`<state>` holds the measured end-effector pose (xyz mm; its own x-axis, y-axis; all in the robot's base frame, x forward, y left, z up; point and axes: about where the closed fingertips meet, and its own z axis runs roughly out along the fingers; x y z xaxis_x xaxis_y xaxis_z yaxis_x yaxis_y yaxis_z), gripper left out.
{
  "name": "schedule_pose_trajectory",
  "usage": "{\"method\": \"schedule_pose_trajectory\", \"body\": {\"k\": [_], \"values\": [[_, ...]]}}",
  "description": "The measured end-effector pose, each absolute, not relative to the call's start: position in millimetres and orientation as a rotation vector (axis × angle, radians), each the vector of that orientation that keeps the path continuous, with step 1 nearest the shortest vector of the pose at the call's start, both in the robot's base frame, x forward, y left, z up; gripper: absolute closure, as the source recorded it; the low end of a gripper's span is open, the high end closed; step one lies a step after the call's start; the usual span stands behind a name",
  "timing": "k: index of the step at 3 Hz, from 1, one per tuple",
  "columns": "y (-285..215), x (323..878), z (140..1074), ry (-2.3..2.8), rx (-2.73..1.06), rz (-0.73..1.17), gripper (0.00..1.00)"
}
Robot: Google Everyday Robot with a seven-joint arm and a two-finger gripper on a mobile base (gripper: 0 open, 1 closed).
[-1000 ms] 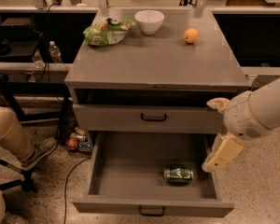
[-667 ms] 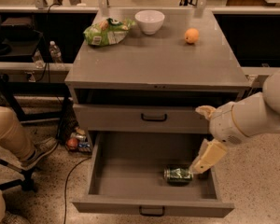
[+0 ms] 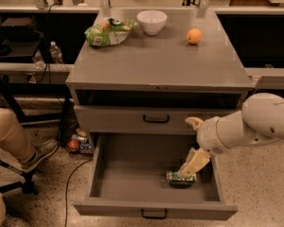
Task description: Pick green can from middle drawer and place on counter
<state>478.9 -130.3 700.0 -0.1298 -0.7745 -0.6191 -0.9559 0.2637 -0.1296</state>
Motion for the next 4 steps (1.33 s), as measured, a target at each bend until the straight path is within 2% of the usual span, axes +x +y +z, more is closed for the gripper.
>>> {"method": "schedule_pose_trajectory", "body": {"k": [4], "values": [[-120.2,489.2,642.9,1.953,-1.563,0.441,0.0]]}}
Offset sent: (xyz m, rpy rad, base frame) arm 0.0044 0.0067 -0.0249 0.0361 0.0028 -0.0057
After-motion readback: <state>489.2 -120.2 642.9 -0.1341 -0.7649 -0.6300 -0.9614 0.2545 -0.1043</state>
